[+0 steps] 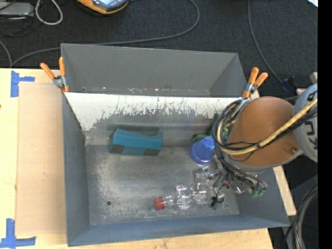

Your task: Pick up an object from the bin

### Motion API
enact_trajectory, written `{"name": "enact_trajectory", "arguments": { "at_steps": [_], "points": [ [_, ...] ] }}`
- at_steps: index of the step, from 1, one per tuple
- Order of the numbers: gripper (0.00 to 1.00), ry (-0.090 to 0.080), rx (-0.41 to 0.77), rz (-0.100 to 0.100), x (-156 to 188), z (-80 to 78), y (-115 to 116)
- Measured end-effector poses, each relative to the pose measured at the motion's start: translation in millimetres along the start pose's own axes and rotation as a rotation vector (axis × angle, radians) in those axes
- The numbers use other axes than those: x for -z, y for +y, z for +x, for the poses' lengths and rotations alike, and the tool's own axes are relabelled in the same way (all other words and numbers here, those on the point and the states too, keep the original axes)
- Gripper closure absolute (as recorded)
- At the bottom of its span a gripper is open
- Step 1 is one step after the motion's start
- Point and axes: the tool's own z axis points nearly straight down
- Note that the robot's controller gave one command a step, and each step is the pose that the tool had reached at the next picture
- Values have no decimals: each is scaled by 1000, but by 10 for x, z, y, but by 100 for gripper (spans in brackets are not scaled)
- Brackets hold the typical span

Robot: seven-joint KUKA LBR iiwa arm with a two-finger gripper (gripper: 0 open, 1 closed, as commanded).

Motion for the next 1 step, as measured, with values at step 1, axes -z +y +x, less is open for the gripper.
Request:
{"name": "enact_trajectory", "arguments": {
  "at_steps": [1],
  "points": [
    [100, 4, 0, -2, -52, 9, 6]
  ]
}}
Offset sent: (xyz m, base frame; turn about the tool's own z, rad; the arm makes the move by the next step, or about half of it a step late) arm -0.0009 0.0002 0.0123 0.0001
